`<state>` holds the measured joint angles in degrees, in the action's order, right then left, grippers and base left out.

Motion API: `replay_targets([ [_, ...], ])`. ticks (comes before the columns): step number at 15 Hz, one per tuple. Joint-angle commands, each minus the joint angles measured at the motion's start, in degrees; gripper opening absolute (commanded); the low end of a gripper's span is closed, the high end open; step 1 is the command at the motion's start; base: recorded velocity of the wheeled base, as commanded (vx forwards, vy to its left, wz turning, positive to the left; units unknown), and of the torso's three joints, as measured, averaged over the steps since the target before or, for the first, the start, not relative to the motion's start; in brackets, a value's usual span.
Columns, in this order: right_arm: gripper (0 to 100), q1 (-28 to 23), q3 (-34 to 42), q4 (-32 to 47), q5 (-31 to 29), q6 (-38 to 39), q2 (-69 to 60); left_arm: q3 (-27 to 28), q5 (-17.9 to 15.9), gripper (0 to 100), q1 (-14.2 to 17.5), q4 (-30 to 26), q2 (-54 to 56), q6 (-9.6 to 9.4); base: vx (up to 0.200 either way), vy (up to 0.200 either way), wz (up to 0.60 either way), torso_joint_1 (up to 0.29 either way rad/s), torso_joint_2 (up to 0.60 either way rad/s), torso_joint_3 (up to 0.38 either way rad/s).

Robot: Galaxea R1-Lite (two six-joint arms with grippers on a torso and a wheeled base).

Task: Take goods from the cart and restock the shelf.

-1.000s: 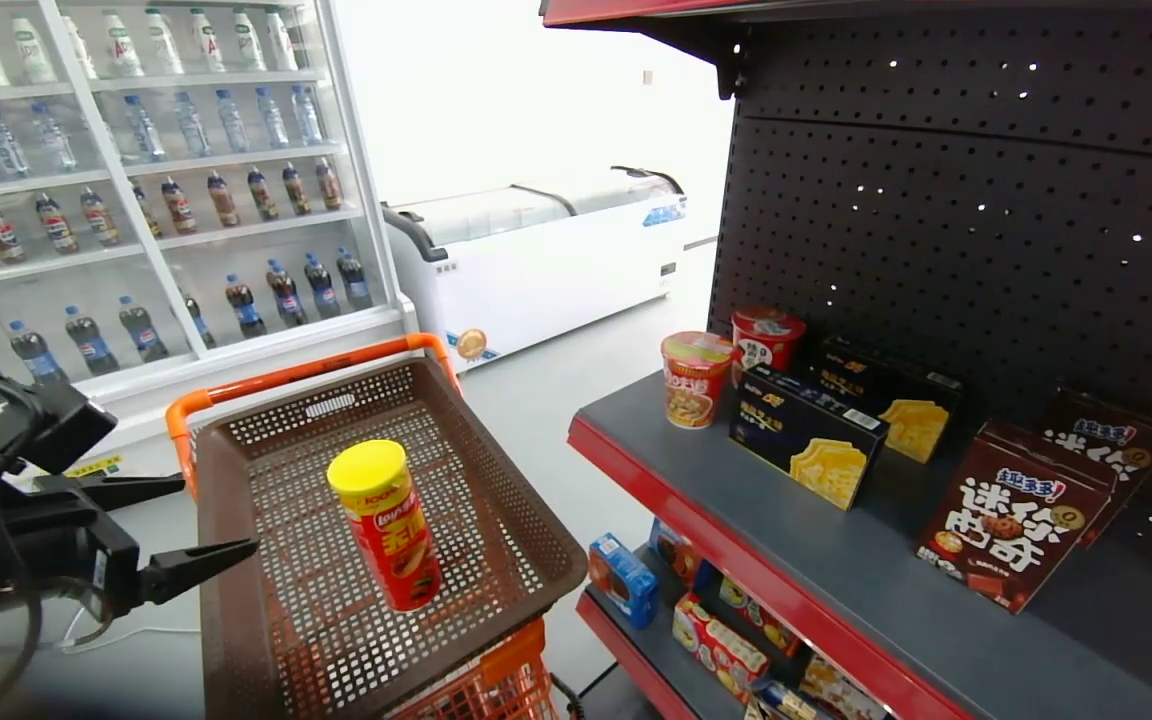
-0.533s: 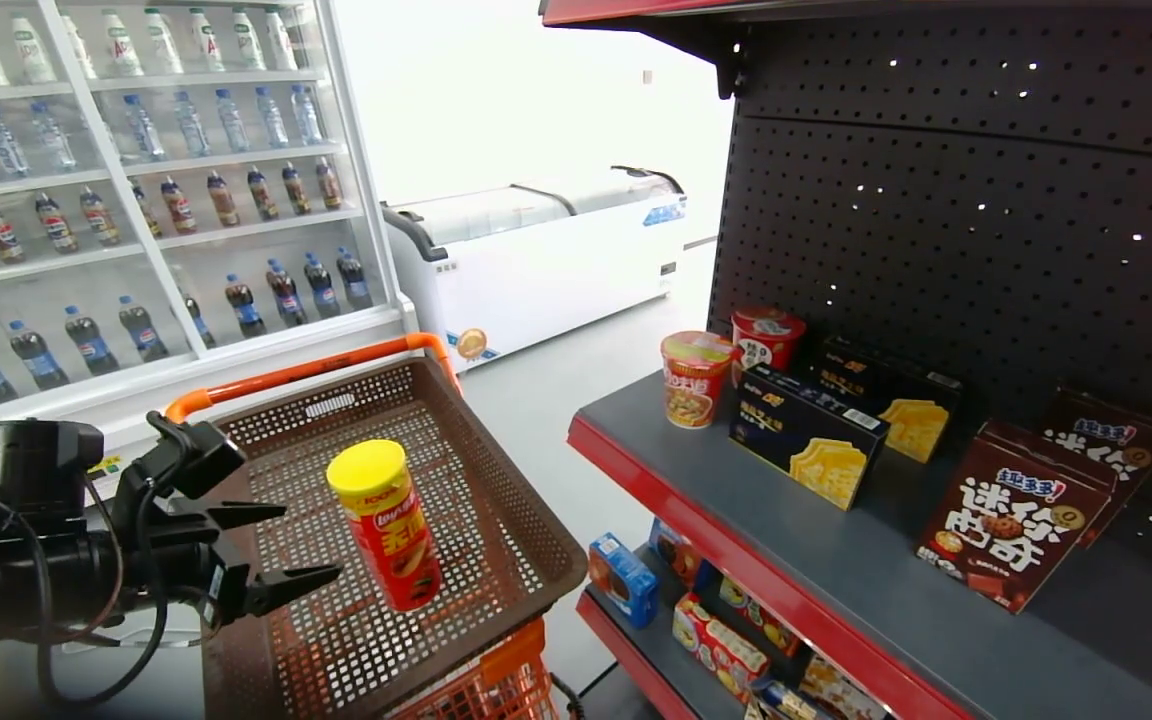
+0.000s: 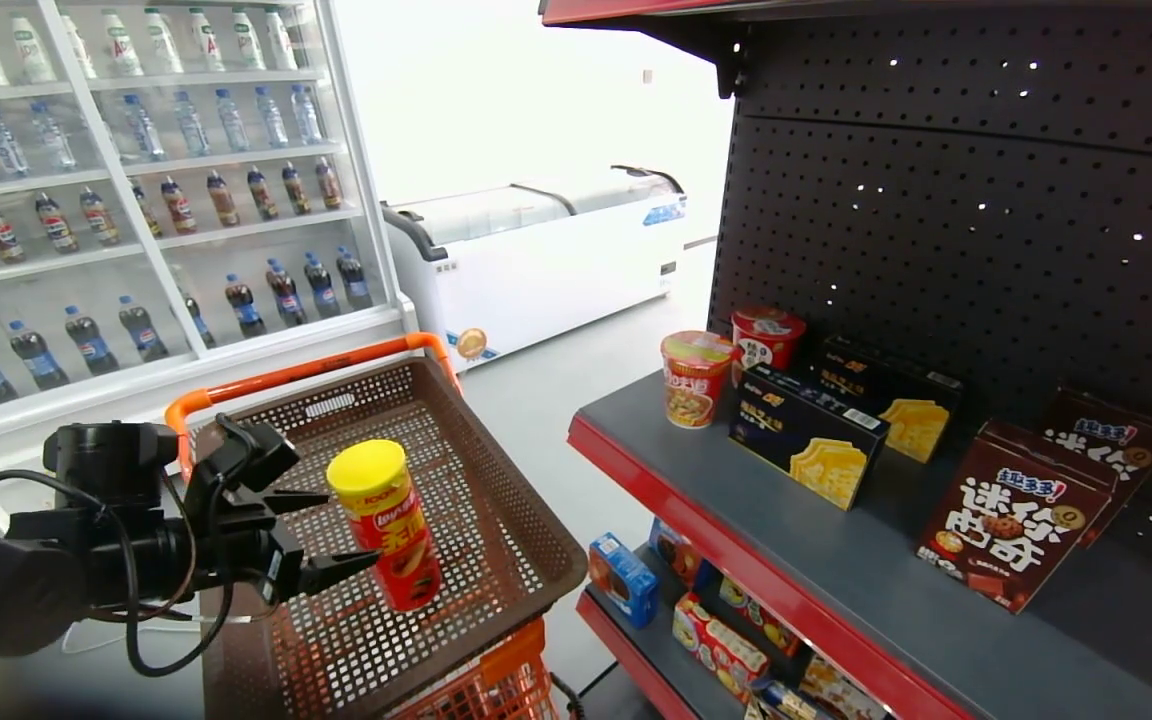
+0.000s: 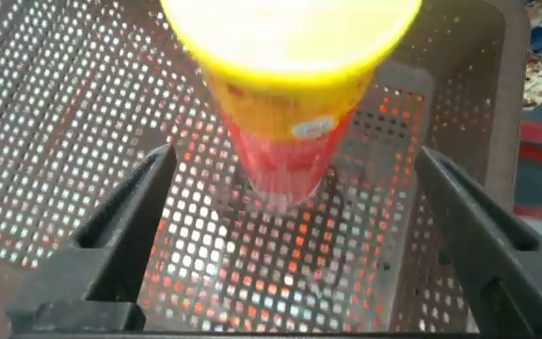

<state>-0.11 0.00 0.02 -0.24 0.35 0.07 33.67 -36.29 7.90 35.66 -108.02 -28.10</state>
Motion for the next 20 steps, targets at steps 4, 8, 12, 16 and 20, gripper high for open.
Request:
replay_targets([
  [4, 100, 0.0, 0.0, 0.1, 0.0, 0.0, 0.0, -0.7, -0.1, 100, -2.8, 8.7, -6.4, 3.49, 0.0, 0.0, 0.0, 0.0, 0.0, 0.0],
  [8, 100, 0.0, 0.0, 0.0, 0.0, 0.0, 0.0, -0.8, -0.1, 100, -5.0, 22.6, -13.1, 3.58, 0.0, 0.0, 0.0, 0.0, 0.0, 0.0],
  [12, 100, 0.0, 0.0, 0.0, 0.0, 0.0, 0.0, -0.9, -0.1, 100, -6.3, 25.0, -15.7, 3.84, 0.0, 0.0, 0.0, 0.0, 0.0, 0.0],
  [16, 100, 0.0, 0.0, 0.1, 0.0, 0.0, 0.0, 0.7, -0.1, 100, -7.2, 26.0, -16.7, 6.57, 0.0, 0.0, 0.0, 0.0, 0.0, 0.0],
  [20, 100, 0.0, 0.0, 0.0, 0.0, 0.0, 0.0, 1.1, 2.5, 0, -6.6, 25.9, -16.7, 6.39, 0.0, 0.0, 0.0, 0.0, 0.0, 0.0],
])
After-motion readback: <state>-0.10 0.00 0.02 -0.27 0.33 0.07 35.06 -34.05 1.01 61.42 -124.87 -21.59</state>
